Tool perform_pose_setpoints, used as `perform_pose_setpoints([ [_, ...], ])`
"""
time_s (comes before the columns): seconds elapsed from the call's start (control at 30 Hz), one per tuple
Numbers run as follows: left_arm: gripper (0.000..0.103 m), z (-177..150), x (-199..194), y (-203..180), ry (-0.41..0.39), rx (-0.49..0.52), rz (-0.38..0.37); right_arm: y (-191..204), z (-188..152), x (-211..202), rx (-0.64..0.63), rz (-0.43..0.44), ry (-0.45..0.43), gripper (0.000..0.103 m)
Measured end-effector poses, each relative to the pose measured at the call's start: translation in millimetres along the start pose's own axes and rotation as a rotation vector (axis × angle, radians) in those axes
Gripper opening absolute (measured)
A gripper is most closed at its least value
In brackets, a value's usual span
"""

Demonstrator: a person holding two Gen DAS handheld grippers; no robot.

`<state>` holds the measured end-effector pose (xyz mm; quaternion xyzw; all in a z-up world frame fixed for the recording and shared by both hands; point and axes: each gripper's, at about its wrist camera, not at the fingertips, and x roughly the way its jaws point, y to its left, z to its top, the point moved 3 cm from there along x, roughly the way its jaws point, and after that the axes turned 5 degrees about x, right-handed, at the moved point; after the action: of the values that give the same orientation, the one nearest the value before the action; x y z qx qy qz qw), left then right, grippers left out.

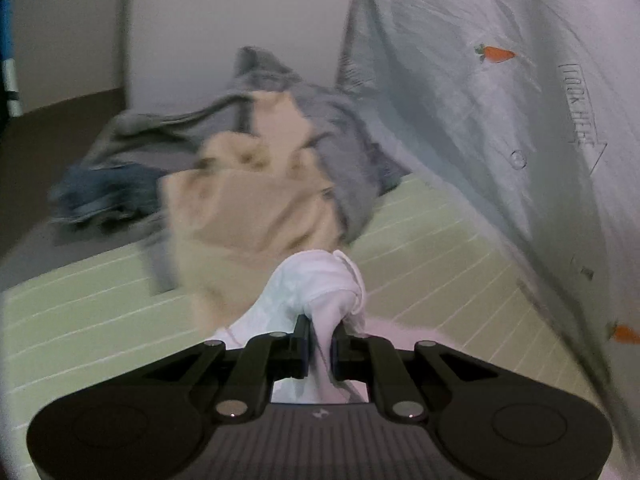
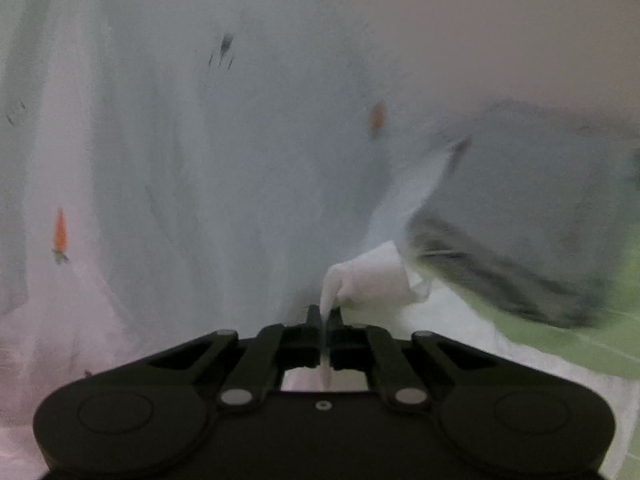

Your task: Fold clothes

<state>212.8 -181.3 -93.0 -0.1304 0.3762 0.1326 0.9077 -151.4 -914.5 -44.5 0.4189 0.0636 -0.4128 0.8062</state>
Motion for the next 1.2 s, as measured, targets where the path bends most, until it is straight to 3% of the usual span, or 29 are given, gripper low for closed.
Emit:
perform_pose_setpoints([
  [0.1,0.027,9,25,-22,0.067,-0.029,0.039,29,-15,44,-0.071,0.006,0.083,0.006],
  [0.13,0.036,8,25,-26,0.069,-0.018,0.043,32,-24,48,-0.085,0.005,0.093,0.013],
  [0.17,0.043,7,24,-31,0.068,-0.003,0.046,33,-33,48,-0.097,0.004,0.100,0.044],
  [0.23,0.077,-4,16,-38,0.043,0.082,0.056,30,-51,43,-0.130,-0.024,0.101,0.089],
  [0.4,0.084,-37,-8,-56,0.060,0.323,0.049,-17,-101,4,-0.189,-0.140,0.186,0.091],
  [0.6,0.087,-75,-28,-78,0.135,0.464,-0.010,-48,-146,-39,-0.210,-0.203,0.273,0.101],
  [0.73,0.087,-92,-27,-96,0.166,0.539,0.000,-32,-165,-44,-0.362,-0.207,0.305,0.102],
  [1.2,0.088,-126,3,-133,0.272,0.646,-0.061,68,-236,17,-0.848,-0.057,0.461,0.103],
])
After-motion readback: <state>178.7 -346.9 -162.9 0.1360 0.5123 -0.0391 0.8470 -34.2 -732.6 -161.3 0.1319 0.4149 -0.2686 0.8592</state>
